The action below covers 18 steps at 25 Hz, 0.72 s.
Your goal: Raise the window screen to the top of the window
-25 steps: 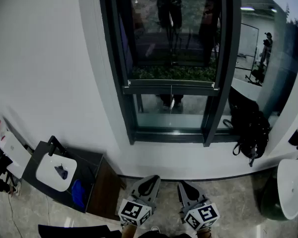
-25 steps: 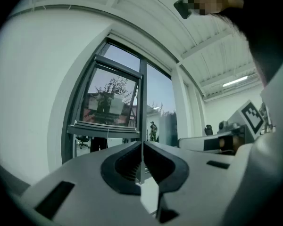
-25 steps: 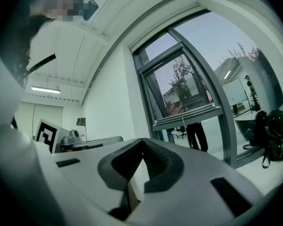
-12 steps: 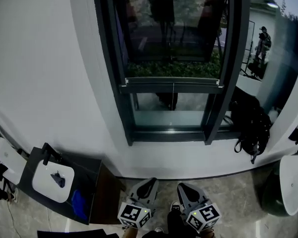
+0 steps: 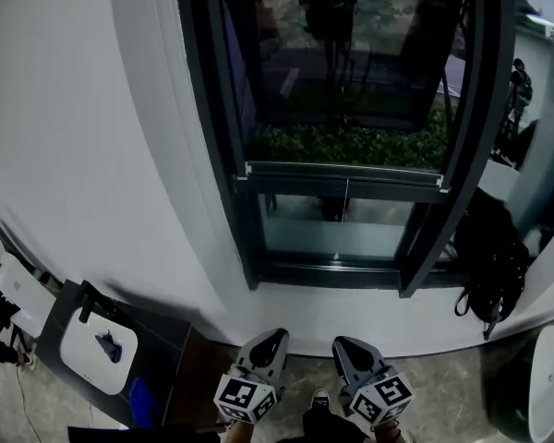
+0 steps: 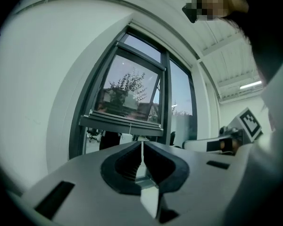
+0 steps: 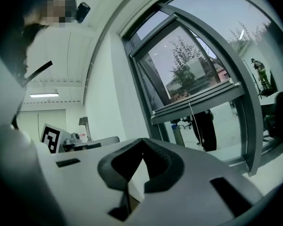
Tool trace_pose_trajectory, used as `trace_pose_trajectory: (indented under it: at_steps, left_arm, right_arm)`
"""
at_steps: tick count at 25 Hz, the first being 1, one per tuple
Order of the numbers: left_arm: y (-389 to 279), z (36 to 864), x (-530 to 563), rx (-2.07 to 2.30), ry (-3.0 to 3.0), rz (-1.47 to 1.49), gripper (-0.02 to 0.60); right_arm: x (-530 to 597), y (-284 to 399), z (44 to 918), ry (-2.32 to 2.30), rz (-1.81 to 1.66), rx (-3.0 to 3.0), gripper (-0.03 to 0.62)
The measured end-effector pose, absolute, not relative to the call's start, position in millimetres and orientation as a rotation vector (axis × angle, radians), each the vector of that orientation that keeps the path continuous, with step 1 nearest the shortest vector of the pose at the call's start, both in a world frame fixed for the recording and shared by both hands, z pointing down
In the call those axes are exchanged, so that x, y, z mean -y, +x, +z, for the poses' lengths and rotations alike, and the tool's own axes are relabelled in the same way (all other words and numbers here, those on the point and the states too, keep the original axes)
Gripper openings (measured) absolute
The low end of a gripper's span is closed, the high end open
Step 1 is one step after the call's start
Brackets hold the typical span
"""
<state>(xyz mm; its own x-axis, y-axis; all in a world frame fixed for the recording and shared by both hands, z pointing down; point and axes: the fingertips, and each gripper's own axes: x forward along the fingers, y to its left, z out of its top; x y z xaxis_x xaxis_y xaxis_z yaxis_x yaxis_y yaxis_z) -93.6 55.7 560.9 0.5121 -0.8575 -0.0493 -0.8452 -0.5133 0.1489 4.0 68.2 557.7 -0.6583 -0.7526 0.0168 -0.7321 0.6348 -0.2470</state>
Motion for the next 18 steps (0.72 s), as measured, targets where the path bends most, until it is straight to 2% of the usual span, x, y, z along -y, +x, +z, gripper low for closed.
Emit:
trace_pose_trajectory:
  at_steps: [8,18]
  left_arm:
    - [-60.2,538.2,72.5,1.525,2.647,-0.216,0.001]
    - [-40.0,546.2,151.9,1.54,2.636,-0.077,0.002]
  right_arm:
    - [58.8,45.2,548.6,-1.223,-0.36,-2.754,0.008]
    - [140.5,72.8,562.8,-1.199,-0.416,-2.766,0.009]
